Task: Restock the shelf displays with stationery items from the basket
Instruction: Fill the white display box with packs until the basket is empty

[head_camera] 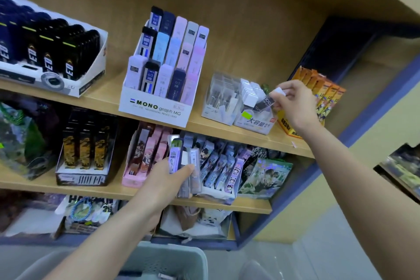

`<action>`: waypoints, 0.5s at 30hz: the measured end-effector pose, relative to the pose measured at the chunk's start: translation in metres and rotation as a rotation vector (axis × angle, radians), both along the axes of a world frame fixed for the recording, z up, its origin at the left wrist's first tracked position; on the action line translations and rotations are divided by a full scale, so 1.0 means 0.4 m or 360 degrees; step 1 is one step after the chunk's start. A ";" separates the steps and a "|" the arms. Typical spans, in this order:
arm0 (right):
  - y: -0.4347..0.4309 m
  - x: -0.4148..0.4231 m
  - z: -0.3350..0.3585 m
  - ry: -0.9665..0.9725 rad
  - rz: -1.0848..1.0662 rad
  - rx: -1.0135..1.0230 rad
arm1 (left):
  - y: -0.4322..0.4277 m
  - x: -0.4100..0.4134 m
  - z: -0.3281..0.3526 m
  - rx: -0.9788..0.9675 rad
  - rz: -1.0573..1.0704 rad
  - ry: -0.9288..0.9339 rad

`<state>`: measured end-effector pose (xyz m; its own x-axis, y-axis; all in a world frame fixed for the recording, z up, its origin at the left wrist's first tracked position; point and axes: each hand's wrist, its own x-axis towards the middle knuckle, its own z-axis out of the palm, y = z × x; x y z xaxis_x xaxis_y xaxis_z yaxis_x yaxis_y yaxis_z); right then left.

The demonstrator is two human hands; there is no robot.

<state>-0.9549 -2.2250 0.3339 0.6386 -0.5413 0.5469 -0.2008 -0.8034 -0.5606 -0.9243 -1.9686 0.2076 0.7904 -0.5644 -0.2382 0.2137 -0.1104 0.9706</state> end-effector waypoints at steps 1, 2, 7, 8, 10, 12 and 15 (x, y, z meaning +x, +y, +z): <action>-0.008 0.000 0.002 0.0002 0.0012 0.0005 | 0.000 0.002 -0.002 0.0008 0.0006 -0.0010; -0.014 -0.001 0.005 0.0029 0.0026 -0.0019 | -0.001 0.006 -0.004 0.0012 0.0011 -0.0011; -0.020 0.016 0.018 0.0319 0.0128 -0.0282 | -0.004 0.012 -0.007 -0.0006 0.0033 0.0013; -0.015 0.023 0.016 0.0367 0.0122 -0.0353 | -0.004 0.013 -0.007 -0.0007 0.0035 0.0015; -0.012 0.034 0.005 0.0380 0.0083 -0.0451 | -0.004 0.010 -0.004 -0.0007 0.0047 0.0018; -0.012 0.041 -0.010 0.0321 0.0044 -0.0439 | -0.006 0.010 -0.002 -0.0010 0.0058 0.0027; -0.007 0.044 -0.025 0.0272 -0.0029 -0.0416 | -0.007 0.010 -0.001 -0.0009 0.0056 0.0039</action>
